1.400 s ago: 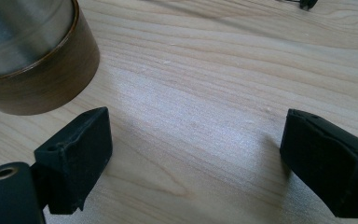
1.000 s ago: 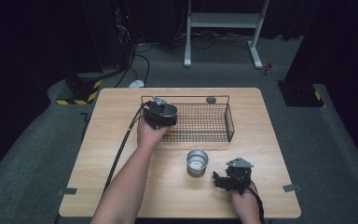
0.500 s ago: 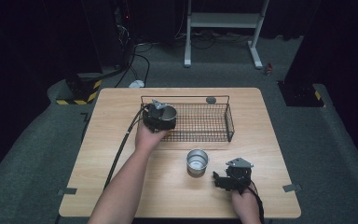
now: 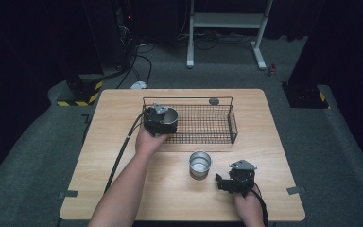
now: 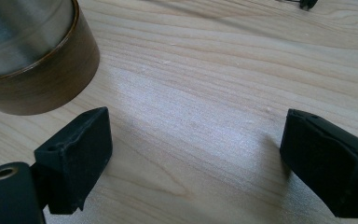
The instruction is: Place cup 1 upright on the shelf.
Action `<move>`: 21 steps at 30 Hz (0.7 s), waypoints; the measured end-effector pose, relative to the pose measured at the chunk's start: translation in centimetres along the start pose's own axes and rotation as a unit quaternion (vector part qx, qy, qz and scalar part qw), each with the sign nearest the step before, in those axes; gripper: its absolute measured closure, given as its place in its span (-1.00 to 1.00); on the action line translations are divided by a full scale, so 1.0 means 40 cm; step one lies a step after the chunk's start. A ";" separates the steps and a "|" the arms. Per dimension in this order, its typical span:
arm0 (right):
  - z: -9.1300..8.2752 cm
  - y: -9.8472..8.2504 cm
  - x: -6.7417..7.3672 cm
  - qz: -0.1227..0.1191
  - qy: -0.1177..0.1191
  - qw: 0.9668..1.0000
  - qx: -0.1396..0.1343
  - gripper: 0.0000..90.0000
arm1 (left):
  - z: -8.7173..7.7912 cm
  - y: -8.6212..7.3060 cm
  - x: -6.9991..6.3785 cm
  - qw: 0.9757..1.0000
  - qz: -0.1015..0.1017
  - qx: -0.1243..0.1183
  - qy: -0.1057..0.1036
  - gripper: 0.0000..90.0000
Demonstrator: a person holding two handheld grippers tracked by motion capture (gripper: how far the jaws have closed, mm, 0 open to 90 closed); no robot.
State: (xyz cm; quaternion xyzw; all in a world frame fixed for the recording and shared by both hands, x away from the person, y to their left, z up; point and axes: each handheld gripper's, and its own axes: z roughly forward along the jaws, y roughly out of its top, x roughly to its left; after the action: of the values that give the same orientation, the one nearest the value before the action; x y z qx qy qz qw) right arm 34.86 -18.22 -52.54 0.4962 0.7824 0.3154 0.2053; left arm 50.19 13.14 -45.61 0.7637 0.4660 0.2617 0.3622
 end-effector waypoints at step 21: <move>0.000 0.000 0.000 0.000 0.000 1.000 0.000 -0.80 | -0.006 -0.007 0.015 1.000 -0.019 -0.007 -0.013 -0.93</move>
State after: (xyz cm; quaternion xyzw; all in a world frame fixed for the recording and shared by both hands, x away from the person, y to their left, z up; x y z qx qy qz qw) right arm 34.86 -18.22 -52.54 0.4961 0.7825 0.3154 0.2053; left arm 50.11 13.84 -45.64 0.7556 0.4734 0.2481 0.3788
